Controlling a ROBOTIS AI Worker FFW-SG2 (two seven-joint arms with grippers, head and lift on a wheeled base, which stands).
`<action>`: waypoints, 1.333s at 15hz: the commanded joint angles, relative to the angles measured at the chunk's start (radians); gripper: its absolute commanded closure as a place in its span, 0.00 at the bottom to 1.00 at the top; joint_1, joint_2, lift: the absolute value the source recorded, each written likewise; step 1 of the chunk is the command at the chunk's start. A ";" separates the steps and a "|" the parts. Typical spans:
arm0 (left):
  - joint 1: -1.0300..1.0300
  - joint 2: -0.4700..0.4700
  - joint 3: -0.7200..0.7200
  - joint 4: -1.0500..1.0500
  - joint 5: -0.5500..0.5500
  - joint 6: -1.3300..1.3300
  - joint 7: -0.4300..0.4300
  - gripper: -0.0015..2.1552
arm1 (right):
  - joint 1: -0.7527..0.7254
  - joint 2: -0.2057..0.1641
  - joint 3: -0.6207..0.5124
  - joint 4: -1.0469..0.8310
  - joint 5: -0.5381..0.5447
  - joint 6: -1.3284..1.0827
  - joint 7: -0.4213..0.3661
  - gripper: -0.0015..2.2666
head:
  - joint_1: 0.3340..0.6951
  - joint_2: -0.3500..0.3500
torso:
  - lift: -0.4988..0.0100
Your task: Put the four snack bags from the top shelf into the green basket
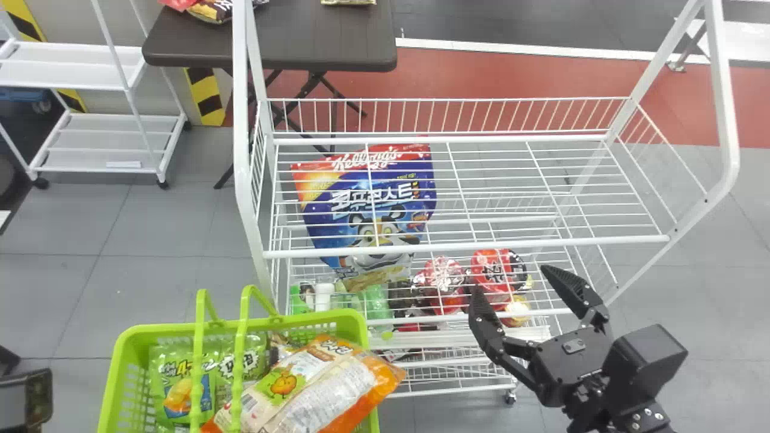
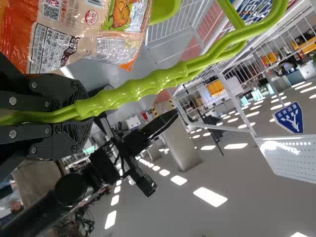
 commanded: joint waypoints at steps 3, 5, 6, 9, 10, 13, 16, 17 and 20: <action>-0.008 0.001 -0.002 0.002 -0.006 0.017 -0.010 1.00 | 0.000 0.007 0.006 0.000 -0.007 0.000 0.001 0.03 | 1.00 0.39 | 0.98; -0.008 0.001 -0.002 0.002 -0.007 0.017 -0.010 1.00 | 0.000 0.007 0.011 0.000 -0.009 0.000 0.001 0.03 | 1.00 0.39 | 0.98; -0.009 0.001 -0.002 0.005 -0.007 0.017 -0.010 1.00 | 0.000 0.007 0.012 0.002 -0.011 0.000 0.001 0.03 | 1.00 0.40 | 0.98; -0.009 0.004 0.001 0.009 -0.006 0.017 -0.010 1.00 | 0.000 0.007 0.014 0.002 -0.011 0.000 0.000 0.03 | 1.00 0.41 | 0.98; -0.009 0.004 0.001 0.009 -0.006 0.017 -0.010 1.00 | 0.000 0.007 0.015 0.003 -0.015 0.003 0.000 0.03 | 1.00 0.41 | 0.98; -0.009 0.004 0.004 0.018 -0.006 0.017 -0.010 1.00 | 0.000 0.007 0.017 0.005 -0.017 0.003 0.000 0.03 | 1.00 0.42 | 0.98; -0.009 0.004 0.004 0.021 -0.006 0.017 -0.010 1.00 | 0.000 0.007 0.018 0.005 -0.017 0.003 0.000 0.03 | 1.00 0.42 | 0.98; -0.009 0.004 0.004 0.021 -0.004 0.017 -0.010 1.00 | 0.000 0.007 0.020 0.005 -0.017 0.003 0.000 0.03 | 1.00 0.42 | 0.98; -0.009 0.004 0.004 0.021 -0.004 0.017 -0.010 1.00 | 0.000 0.007 0.021 0.005 -0.017 0.006 0.000 0.04 | 1.00 0.43 | 0.98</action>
